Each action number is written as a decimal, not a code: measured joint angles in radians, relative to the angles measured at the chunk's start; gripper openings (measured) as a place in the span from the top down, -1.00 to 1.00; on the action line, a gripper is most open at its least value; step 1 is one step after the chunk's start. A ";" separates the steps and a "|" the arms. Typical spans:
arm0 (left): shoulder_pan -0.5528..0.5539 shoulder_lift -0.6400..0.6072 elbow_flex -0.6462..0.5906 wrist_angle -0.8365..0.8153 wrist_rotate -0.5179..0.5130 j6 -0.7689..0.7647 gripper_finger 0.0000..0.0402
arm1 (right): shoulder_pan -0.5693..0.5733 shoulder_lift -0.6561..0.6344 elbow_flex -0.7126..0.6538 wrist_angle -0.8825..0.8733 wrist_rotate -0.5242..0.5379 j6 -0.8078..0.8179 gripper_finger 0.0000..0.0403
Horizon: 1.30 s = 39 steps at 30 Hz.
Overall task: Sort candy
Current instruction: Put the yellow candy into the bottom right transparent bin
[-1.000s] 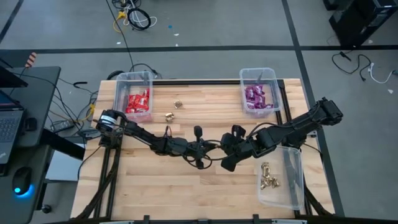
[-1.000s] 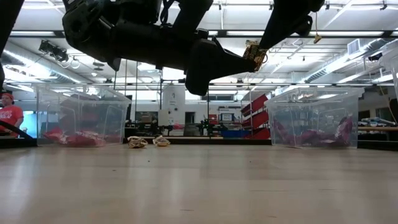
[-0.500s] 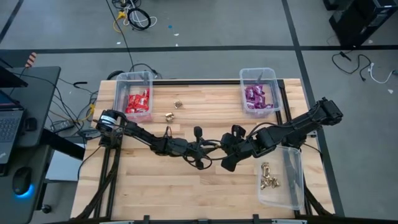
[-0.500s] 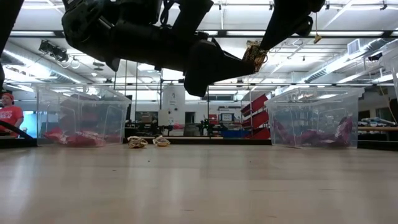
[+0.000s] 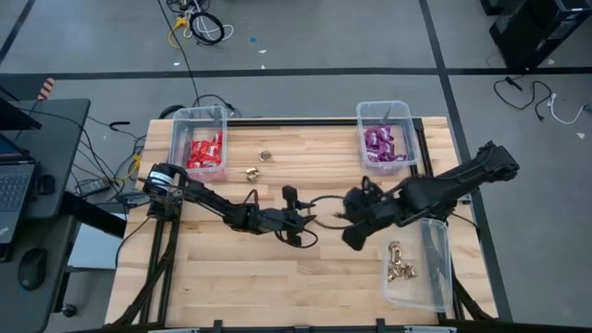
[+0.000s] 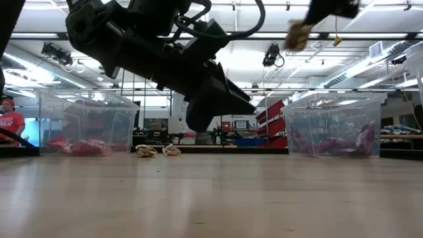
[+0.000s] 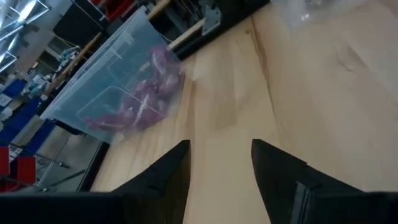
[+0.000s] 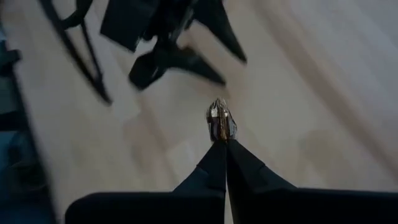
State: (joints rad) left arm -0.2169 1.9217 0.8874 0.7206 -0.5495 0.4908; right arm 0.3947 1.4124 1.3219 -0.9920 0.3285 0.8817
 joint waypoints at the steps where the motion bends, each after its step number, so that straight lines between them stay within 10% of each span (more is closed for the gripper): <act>1: 0.000 0.000 0.000 -0.005 -0.004 0.000 0.14 | 0.006 -0.017 0.013 -0.035 -0.026 0.030 1.00; 10: 0.000 0.000 0.000 -0.009 -0.069 0.000 0.14 | 0.120 -0.179 0.083 -0.222 -0.217 0.232 1.00; 26: -0.001 -0.021 -0.001 -0.017 -0.184 0.036 0.14 | 0.513 -0.260 0.077 -0.575 -0.253 0.864 1.00; 34: 0.006 -0.202 -0.011 -0.146 -0.272 0.042 0.14 | 0.640 -0.260 -0.043 -0.557 -0.271 1.044 1.00; 39: 0.010 -0.384 -0.027 -0.368 -0.111 -0.031 0.14 | 0.689 -0.260 -0.105 -0.514 -0.224 1.104 1.00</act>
State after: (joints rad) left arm -0.2066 1.5373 0.8601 0.3524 -0.6608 0.4597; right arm 1.0841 1.1528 1.2167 -1.5060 0.1047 1.9856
